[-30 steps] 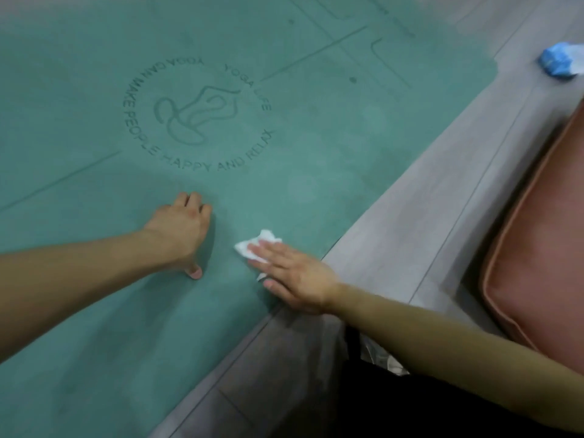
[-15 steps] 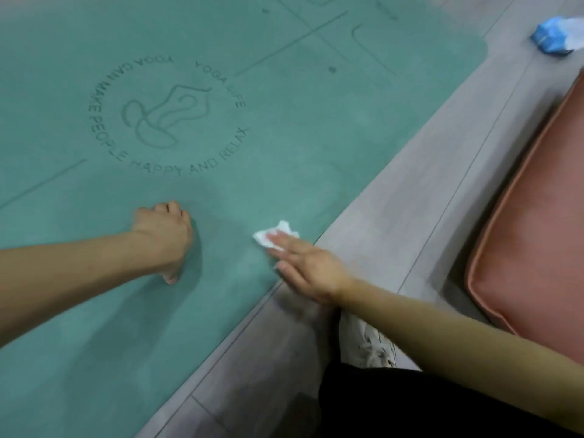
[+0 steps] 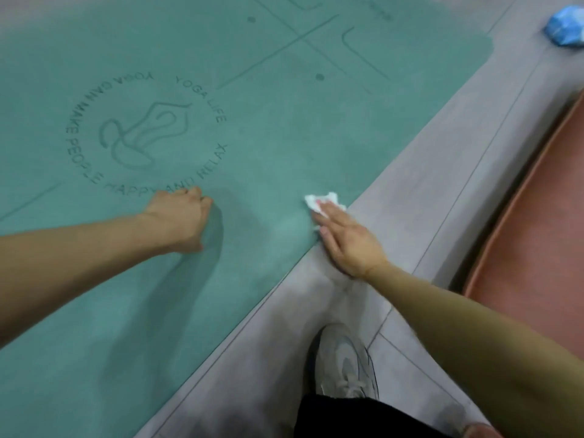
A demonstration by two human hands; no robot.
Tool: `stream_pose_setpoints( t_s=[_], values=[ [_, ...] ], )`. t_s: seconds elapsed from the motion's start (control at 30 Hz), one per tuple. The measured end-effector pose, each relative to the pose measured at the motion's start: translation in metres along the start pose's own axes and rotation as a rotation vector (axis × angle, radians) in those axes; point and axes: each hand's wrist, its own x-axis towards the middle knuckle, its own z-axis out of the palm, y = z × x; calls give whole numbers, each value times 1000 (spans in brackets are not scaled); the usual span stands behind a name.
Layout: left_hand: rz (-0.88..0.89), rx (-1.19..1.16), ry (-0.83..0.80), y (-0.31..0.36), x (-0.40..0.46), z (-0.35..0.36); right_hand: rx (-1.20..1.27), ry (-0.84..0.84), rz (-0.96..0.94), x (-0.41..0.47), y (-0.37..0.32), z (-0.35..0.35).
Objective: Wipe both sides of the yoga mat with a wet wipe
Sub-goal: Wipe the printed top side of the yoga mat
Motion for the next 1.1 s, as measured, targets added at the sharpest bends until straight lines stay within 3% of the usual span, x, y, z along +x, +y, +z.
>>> stream_pose_setpoints(
  t_s=[0.07, 0.13, 0.23, 0.37, 0.43, 0.5, 0.63, 0.77, 0.83, 0.97, 1.1],
  values=[
    [2, -41, 8, 3, 12, -7, -11, 91, 380, 11, 48, -26],
    [23, -55, 29, 8, 24, -14, 47, 139, 507, 18, 53, -28],
    [0, -115, 37, 9, 41, -25, 159, 197, 329, 15, -1, 3],
    [-87, -209, 56, 11, 55, -40, 178, -27, -282, -5, -81, 58],
    [-67, -227, 74, 14, 55, -46, 113, -84, -482, 8, -75, 65],
    [-5, -190, 96, 7, 50, -56, 38, -46, -430, 34, -44, 50],
    [-34, -246, 265, -16, 31, -59, -95, 0, 29, 82, 31, 2],
    [-175, -378, 299, -28, 22, -37, -2, 52, 227, 93, 15, 3],
    [-196, -352, 286, -39, 15, -23, 45, 38, 155, 76, -31, 24],
    [-268, -384, 270, -61, -9, 5, 79, -54, -201, 49, -110, 54],
    [-314, -408, 231, -87, -29, 43, 9, 123, -101, 93, -95, 41]
  ],
)
